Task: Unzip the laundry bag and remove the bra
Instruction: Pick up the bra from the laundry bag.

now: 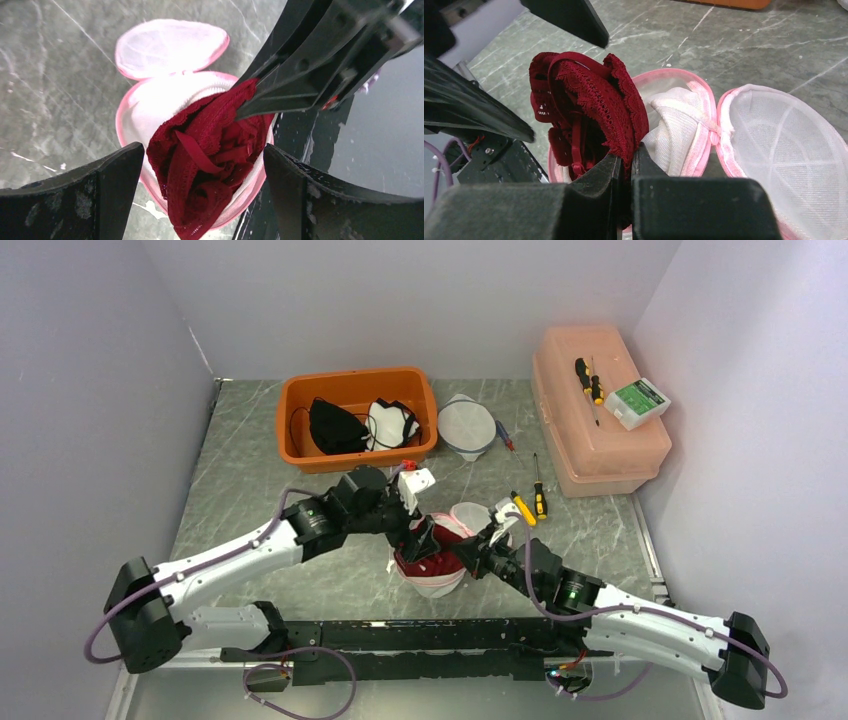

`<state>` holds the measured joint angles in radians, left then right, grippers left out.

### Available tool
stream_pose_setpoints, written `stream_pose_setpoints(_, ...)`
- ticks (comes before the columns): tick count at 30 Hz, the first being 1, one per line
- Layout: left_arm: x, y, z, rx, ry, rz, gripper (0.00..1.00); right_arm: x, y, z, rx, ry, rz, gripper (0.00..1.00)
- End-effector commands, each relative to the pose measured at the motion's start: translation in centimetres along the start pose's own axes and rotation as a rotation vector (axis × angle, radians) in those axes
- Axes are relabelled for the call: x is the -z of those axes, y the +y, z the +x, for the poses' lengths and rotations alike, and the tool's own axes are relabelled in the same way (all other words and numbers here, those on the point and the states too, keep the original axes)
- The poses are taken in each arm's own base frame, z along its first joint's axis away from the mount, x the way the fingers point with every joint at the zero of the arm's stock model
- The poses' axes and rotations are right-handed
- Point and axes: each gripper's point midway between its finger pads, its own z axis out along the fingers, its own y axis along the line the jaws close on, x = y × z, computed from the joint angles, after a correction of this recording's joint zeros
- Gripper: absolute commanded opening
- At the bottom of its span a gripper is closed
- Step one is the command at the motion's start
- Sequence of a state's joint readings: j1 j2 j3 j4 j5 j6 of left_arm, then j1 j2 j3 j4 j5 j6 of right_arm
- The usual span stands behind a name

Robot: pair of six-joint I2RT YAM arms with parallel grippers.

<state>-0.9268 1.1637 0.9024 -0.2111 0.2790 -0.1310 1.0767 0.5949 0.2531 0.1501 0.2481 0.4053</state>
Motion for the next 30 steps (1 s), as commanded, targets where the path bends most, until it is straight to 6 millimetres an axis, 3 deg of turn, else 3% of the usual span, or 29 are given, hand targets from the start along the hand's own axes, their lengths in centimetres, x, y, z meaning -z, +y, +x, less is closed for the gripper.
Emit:
stream_pose_setpoints(1, 0.0, -1.1, -0.7, -0.062, 0.009, 0.145, 0.94, 0.3, 1.0, -1.4, 0.003, -0.051, -0.050, 0.00)
stream_pose_setpoints(8, -1.7, -1.4, 1.5, -0.001, 0.098, 0.253, 0.94, 0.6, 0.9, -1.3, -0.008, -0.065, -0.058, 0.00)
stream_pose_setpoints(12, -2.4, -2.3, 2.7, 0.034, 0.140, 0.327, 0.83, 0.8, 0.9, -1.3, -0.010, -0.071, -0.059, 0.00)
stream_pose_setpoints(16, -2.4, -2.8, 2.5, 0.042, 0.119, 0.360, 0.64, 0.8, 0.8, -1.5, -0.011, -0.077, -0.055, 0.00)
stream_pose_setpoints(21, -2.7, -2.9, 2.6, 0.050, 0.125, 0.372, 0.28, 1.0, 0.5, -1.5, -0.015, -0.075, -0.039, 0.00)
stream_pose_setpoints(22, -2.8, -2.9, 2.6, 0.051, 0.124, 0.373, 0.23, 1.0, 0.5, -1.6, -0.020, -0.072, -0.037, 0.05)
stream_pose_setpoints(25, -2.8, -2.8, 2.4, 0.053, 0.120, 0.366, 0.04, 1.3, 0.4, -1.9, -0.041, -0.065, -0.016, 0.56)
stream_pose_setpoints(26, -2.8, -2.8, 2.4, 0.053, 0.119, 0.361, 0.03, 1.4, 0.4, -2.2, -0.047, -0.062, -0.009, 0.68)
stream_pose_setpoints(27, -2.8, -2.7, 2.3, 0.056, 0.119, 0.356, 0.03, 1.6, 0.3, -2.4, -0.057, -0.062, 0.003, 0.88)
stream_pose_setpoints(28, -2.7, -2.6, 2.2, 0.057, 0.119, 0.350, 0.03, 1.8, 0.3, -2.9, -0.068, -0.064, 0.013, 0.98)
stream_pose_setpoints(30, -2.6, -2.6, 1.9, 0.057, 0.112, 0.340, 0.03, 2.3, 0.4, -3.8, -0.085, -0.058, 0.025, 1.00)
